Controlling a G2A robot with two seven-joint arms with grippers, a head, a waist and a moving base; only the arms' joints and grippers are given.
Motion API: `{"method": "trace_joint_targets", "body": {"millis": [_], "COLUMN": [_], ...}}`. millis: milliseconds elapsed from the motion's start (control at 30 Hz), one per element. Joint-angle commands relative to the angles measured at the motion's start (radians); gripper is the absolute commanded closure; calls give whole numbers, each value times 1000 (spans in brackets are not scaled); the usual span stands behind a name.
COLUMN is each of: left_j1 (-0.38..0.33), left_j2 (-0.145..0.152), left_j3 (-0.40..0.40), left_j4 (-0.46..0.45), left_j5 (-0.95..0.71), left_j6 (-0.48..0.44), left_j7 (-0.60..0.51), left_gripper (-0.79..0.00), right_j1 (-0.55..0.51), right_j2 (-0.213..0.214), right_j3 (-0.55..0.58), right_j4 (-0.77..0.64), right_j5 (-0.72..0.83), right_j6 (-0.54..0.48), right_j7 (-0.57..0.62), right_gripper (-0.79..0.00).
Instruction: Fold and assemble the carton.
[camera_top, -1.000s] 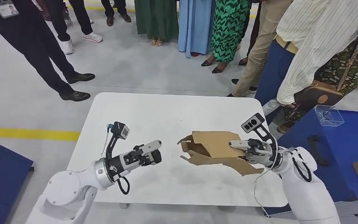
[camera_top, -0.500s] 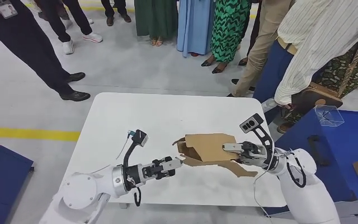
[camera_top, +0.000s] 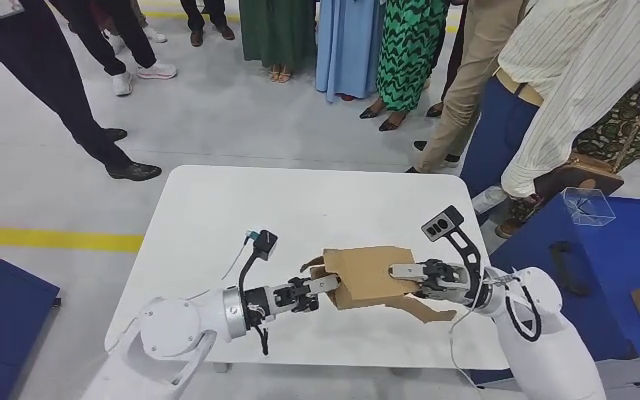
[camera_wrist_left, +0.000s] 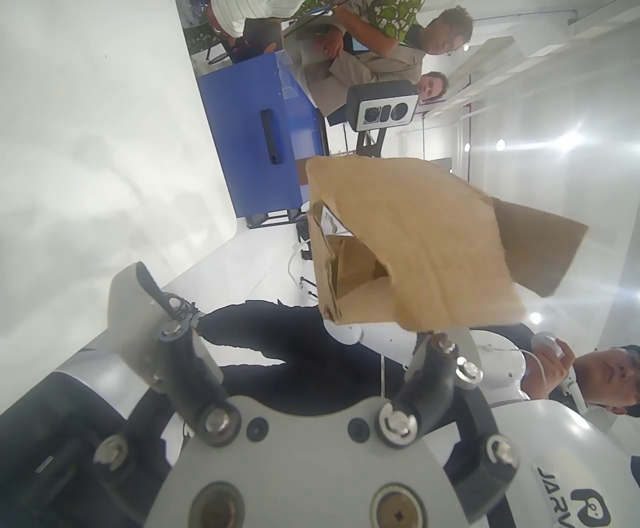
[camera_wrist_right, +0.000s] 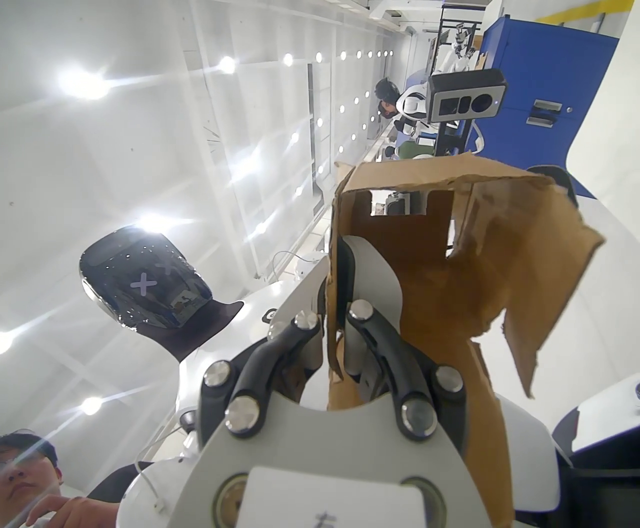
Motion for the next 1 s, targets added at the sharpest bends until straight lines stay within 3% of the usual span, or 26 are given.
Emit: {"method": "trace_joint_targets", "body": {"millis": [0, 633, 800, 967], "left_j1": [-5, -1, 22, 113], "left_j2": [-1, 1, 6, 21], "left_j3": [11, 19, -40, -158], "left_j4": [3, -7, -25, -84], "left_j5": [2, 13, -4, -63], "left_j6": [4, -7, -38, -81], "left_j7": [-2, 14, 55, 51], "left_gripper": [-785, -785, -785, -785], "right_j1": [0, 0, 0, 0], "right_j2": [0, 1, 1, 1], "right_j3": [-2, -9, -9, -9], "right_j4": [-6, -12, -12, -12], "right_j5": [0, -21, -21, -21], "right_j6": [0, 13, 13, 13], "right_j7": [-3, -25, -25, -25], "right_gripper": [0, 0, 0, 0]}}
